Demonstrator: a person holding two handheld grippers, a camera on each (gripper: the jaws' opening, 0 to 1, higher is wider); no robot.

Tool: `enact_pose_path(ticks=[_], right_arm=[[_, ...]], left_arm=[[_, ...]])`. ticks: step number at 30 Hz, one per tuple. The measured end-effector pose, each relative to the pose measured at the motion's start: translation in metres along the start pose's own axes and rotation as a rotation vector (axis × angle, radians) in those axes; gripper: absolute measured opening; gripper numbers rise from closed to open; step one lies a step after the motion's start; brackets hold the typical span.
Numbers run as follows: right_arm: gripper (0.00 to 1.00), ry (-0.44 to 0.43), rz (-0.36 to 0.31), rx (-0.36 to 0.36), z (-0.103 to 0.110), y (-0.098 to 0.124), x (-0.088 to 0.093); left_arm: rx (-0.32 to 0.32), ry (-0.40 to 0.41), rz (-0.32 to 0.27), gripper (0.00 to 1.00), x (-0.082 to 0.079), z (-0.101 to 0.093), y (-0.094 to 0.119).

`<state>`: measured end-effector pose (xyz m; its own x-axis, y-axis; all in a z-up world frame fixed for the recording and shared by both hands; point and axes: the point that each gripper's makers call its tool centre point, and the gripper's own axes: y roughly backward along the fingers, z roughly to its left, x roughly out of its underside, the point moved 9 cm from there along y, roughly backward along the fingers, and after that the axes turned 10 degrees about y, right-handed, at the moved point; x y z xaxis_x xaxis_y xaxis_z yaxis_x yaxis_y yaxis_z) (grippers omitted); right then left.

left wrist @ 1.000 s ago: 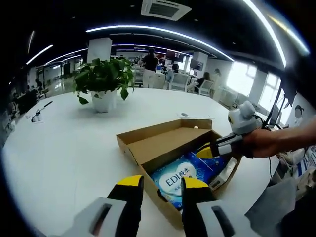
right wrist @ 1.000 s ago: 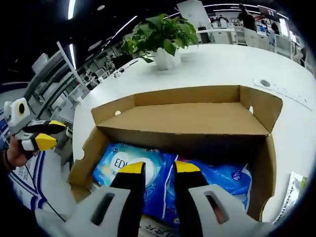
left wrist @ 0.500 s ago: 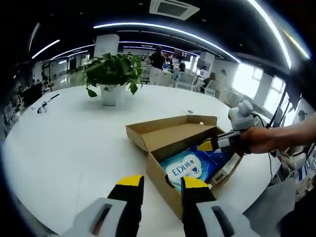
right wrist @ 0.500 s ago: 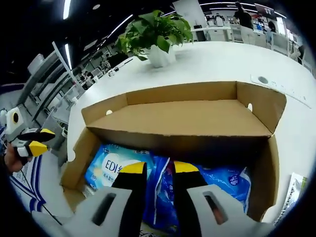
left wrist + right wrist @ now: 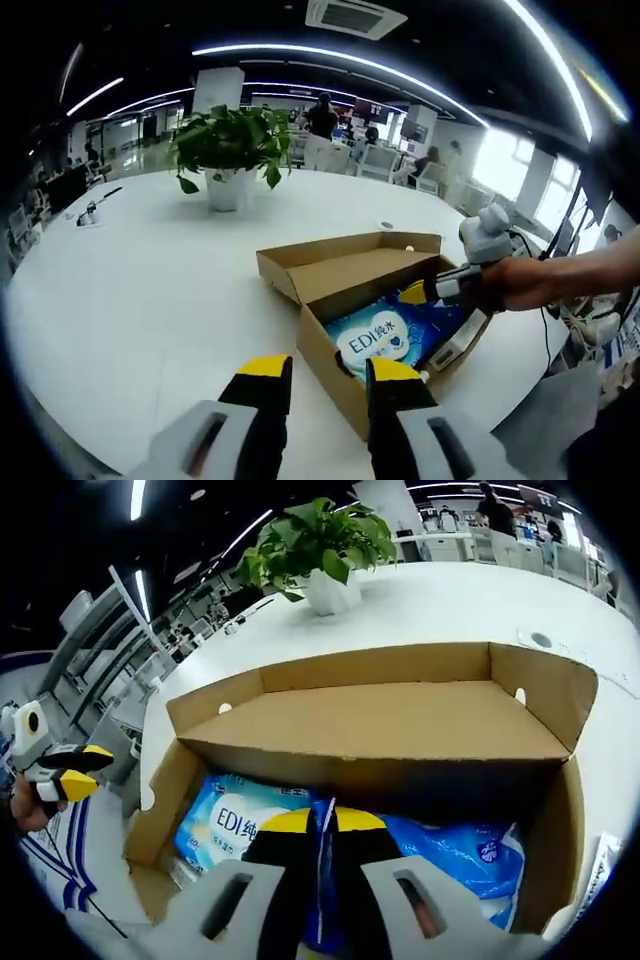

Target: Operate the shoe box by opening the lid, removing the specified soft item, and placing it in the target area until the item is outside and the box remains undamaged.

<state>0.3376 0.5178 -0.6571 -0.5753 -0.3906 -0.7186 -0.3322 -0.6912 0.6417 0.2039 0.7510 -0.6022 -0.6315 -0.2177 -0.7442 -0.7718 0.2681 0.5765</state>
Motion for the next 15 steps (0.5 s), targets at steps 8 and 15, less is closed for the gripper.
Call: enact_pose_path(ticks=[8, 15], right_arm=[[0.05, 0.065, 0.054, 0.008, 0.007, 0.002, 0.0], [0.01, 0.043, 0.064, 0.024, -0.034, -0.032, -0.006]], left_arm=[[0.011, -0.009, 0.009, 0.29, 0.001, -0.007, -0.004], [0.017, -0.013, 0.01, 0.29, -0.002, -0.011, -0.008]])
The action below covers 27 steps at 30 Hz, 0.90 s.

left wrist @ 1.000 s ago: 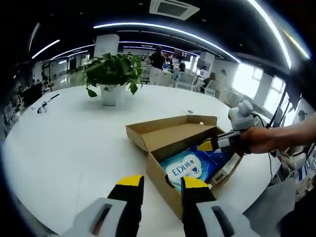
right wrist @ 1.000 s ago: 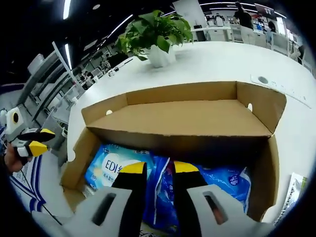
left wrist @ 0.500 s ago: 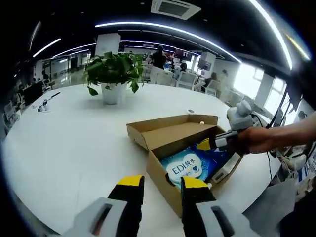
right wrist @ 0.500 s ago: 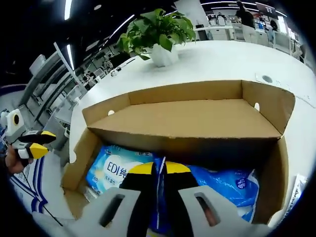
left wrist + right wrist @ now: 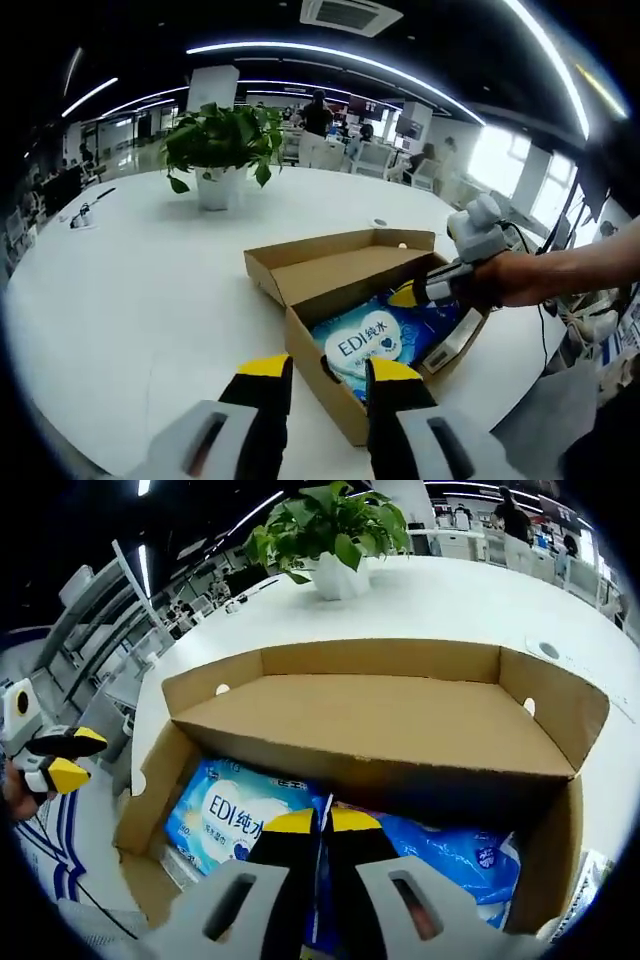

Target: Operate the shoe box by opening the lid, removing the specified soft item, and placing it in the target area until the item is outside and the box remains undamaged.

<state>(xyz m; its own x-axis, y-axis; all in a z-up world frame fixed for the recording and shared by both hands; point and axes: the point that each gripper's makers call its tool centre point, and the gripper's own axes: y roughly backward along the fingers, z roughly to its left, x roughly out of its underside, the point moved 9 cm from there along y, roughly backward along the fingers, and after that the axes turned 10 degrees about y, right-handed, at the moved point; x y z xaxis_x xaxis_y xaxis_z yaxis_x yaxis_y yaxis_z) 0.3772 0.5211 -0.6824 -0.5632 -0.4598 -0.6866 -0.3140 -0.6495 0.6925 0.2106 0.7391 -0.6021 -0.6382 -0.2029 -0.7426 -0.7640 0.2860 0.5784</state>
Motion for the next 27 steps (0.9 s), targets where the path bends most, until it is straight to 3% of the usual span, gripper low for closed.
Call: enact_pose_path(ticks=[12, 17, 27], right_arm=[[0.0, -0.03, -0.038, -0.003, -0.002, 0.005, 0.0], [0.0, -0.028, -0.063, 0.007, 0.01, 0.021, -0.001], [0.0, -0.025, -0.108, 0.045, -0.001, 0.039, -0.003]], left_arm=[[0.006, -0.002, -0.002, 0.29, -0.003, -0.001, -0.004], [0.017, -0.005, -0.001, 0.29, -0.005, -0.005, -0.008], [0.052, -0.016, 0.011, 0.29, -0.008, -0.017, -0.022]])
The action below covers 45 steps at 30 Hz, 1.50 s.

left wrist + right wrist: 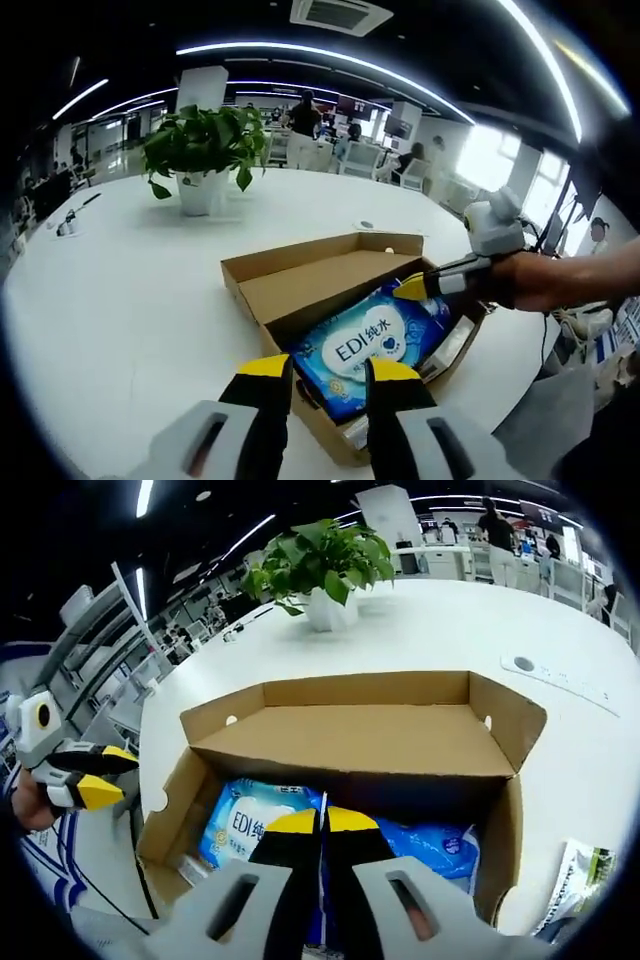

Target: Operate the shoe box by opening the lid, removing the specified soft item, and placing it in the target area until the item is outside and the box remains undamaged.

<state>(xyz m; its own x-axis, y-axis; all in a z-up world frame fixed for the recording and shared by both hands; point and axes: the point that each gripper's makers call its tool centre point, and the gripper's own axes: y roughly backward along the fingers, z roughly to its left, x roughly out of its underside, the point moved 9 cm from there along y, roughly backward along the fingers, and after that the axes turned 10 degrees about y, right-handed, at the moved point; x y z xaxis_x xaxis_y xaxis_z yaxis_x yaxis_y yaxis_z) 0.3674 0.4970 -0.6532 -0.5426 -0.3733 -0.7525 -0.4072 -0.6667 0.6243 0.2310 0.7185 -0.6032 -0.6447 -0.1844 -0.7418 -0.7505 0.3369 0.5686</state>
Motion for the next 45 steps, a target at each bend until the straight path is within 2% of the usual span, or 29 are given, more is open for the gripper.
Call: enact_pose_path(ticks=[8, 13, 18, 23, 26, 29, 38, 40, 42, 45], right_arm=[[0.0, -0.031, -0.029, 0.064, -0.014, 0.025, 0.0], [0.0, -0.045, -0.035, 0.092, -0.017, 0.042, 0.003], [0.0, -0.061, -0.041, 0.109, -0.022, 0.048, 0.006], [0.0, -0.081, -0.045, 0.116, -0.024, 0.049, 0.009], [0.0, -0.095, -0.045, 0.121, -0.027, 0.049, 0.012], [0.0, -0.113, -0.046, 0.12, -0.028, 0.049, 0.014], [0.0, -0.139, -0.049, 0.104, -0.039, 0.045, 0.018], [0.0, -0.141, -0.049, 0.1, -0.044, 0.043, 0.02], [0.0, -0.145, -0.051, 0.097, -0.045, 0.042, 0.021], [0.0, -0.155, -0.055, 0.092, -0.047, 0.041, 0.023]], left_arm=[[0.031, -0.018, 0.039, 0.29, 0.0, -0.01, -0.015], [0.052, -0.027, 0.085, 0.29, 0.002, -0.018, -0.033], [0.069, -0.032, 0.139, 0.29, 0.005, -0.027, -0.053], [0.061, -0.041, 0.236, 0.29, 0.013, -0.03, -0.075], [0.051, -0.035, 0.264, 0.29, 0.016, -0.032, -0.088], [0.002, -0.056, 0.304, 0.29, 0.02, -0.031, -0.097], [-0.034, 0.005, 0.404, 0.31, 0.032, -0.027, -0.121], [-0.023, 0.017, 0.413, 0.3, 0.031, -0.027, -0.123], [-0.005, 0.048, 0.427, 0.27, 0.03, -0.028, -0.125], [0.042, 0.125, 0.454, 0.16, 0.035, -0.032, -0.13]])
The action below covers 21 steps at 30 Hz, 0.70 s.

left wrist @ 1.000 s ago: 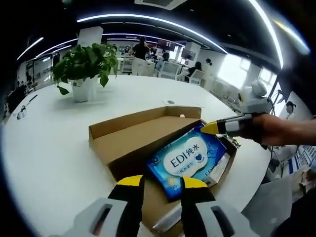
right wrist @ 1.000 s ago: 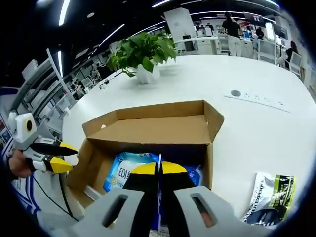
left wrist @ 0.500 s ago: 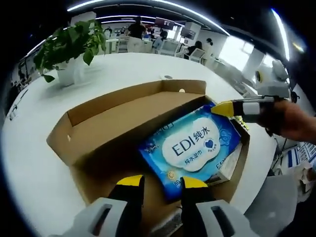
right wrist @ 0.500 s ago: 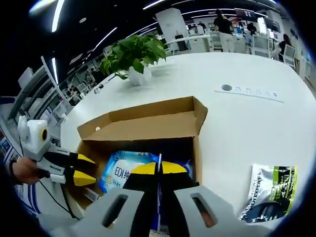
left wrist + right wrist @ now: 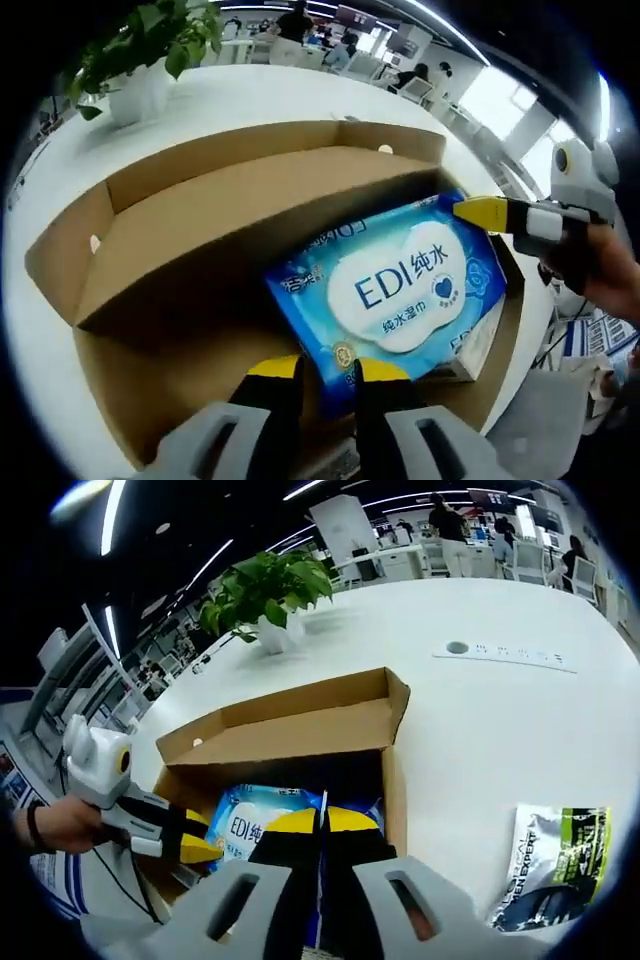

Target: Operate the shoe box by opening the lid, removing the specified soft item, and placing it in the target area until the item is outside and the box remains undamaged.

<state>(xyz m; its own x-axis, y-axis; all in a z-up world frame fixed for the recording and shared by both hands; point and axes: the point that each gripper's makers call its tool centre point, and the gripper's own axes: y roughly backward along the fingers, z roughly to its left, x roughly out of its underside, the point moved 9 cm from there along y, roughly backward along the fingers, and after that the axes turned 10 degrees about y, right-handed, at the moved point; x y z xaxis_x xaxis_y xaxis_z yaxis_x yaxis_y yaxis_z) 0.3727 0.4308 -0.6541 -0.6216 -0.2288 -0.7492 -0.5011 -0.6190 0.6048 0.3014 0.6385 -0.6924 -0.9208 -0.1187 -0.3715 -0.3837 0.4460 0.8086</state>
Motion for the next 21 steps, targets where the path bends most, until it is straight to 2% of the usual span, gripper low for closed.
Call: enact_pose_path(ticks=[1, 3, 5, 8, 10, 16, 21], right_arm=[[0.0, -0.008, -0.004, -0.008, -0.001, -0.001, 0.0], [0.0, -0.015, -0.007, -0.022, -0.002, 0.0, 0.0], [0.01, -0.052, -0.019, -0.065, -0.003, -0.001, 0.0], [0.01, -0.014, 0.014, -0.086, -0.003, -0.002, 0.004], [0.01, 0.005, 0.016, -0.079, -0.001, -0.002, 0.004], [0.0, -0.009, 0.012, -0.076, -0.002, -0.002, 0.003], [0.0, -0.024, -0.005, -0.076, 0.001, 0.004, 0.001]], left_arm=[[-0.025, -0.013, 0.0, 0.15, 0.0, 0.002, -0.001], [-0.023, -0.02, -0.006, 0.1, 0.0, 0.001, -0.002], [-0.03, -0.006, -0.012, 0.06, 0.0, 0.001, -0.003], [-0.035, -0.005, -0.017, 0.03, -0.001, 0.0, -0.004], [-0.039, 0.013, -0.022, 0.02, -0.001, 0.0, -0.004], [-0.032, 0.041, -0.046, 0.01, 0.0, -0.003, 0.008], [-0.038, 0.005, -0.078, 0.01, -0.002, -0.008, 0.018]])
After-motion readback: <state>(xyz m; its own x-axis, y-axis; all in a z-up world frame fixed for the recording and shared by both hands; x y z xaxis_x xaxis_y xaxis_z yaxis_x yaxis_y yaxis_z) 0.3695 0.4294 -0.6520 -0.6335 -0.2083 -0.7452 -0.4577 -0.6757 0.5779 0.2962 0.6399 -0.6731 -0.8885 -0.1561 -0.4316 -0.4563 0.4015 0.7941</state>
